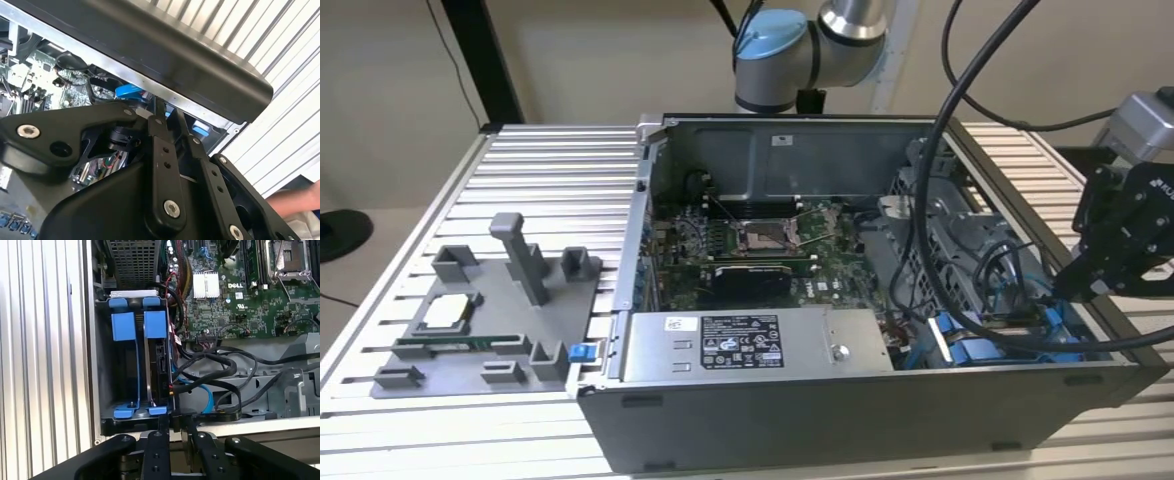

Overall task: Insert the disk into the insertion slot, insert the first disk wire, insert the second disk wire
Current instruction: 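Insert the second disk wire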

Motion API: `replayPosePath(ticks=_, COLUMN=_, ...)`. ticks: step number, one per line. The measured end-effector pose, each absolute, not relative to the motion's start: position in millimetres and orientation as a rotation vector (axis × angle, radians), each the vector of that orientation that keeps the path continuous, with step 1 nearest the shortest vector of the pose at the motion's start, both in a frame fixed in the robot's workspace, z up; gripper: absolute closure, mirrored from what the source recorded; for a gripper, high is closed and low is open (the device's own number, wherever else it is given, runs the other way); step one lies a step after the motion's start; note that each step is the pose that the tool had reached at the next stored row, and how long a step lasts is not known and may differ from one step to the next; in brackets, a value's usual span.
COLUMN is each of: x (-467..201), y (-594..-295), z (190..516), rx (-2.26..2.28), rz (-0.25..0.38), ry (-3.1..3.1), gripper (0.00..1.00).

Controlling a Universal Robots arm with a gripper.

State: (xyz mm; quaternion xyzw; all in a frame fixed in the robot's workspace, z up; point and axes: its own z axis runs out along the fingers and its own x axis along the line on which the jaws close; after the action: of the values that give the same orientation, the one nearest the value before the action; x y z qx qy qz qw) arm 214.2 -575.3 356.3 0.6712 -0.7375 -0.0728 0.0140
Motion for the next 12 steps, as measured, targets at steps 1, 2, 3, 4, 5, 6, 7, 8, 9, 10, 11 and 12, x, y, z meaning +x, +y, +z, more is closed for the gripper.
replayPosePath(ticks=1, x=214.2, y=-575.8, z=356.2, rx=2.091, rz=-0.228, ry=-2.297, gripper=0.0)
replayPosePath(ticks=2, x=214.1, y=-576.1, z=356.1, rx=2.091, rz=-0.23, ry=-2.298, gripper=1.0)
replayPosePath(ticks=3, x=214.1, y=-576.1, z=356.1, rx=2.091, rz=-0.231, ry=-2.299, gripper=1.0)
replayPosePath(ticks=4, x=214.1, y=-576.1, z=355.9, rx=2.091, rz=-0.232, ry=-2.3, gripper=1.0)
replayPosePath(ticks=5, x=214.1, y=-576.2, z=355.7, rx=2.091, rz=-0.234, ry=-2.301, gripper=1.0)
replayPosePath(ticks=6, x=214.1, y=-576.2, z=355.6, rx=2.091, rz=-0.235, ry=-2.301, gripper=1.0)
replayPosePath(ticks=7, x=214.1, y=-576.2, z=355.5, rx=2.091, rz=-0.236, ry=-2.302, gripper=1.0)
replayPosePath(ticks=8, x=214.0, y=-576.2, z=355.6, rx=2.09, rz=-0.237, ry=-2.304, gripper=1.0)
replayPosePath(ticks=9, x=213.7, y=-576.2, z=355.5, rx=2.09, rz=-0.238, ry=-2.305, gripper=1.0)
replayPosePath(ticks=10, x=213.5, y=-576.3, z=356.0, rx=2.09, rz=-0.239, ry=-2.306, gripper=1.0)
replayPosePath(ticks=11, x=213.2, y=-576.3, z=357.6, rx=2.09, rz=-0.24, ry=-2.306, gripper=1.0)
replayPosePath(ticks=12, x=213.0, y=-576.4, z=360.2, rx=2.09, rz=-0.241, ry=-2.307, gripper=1.0)
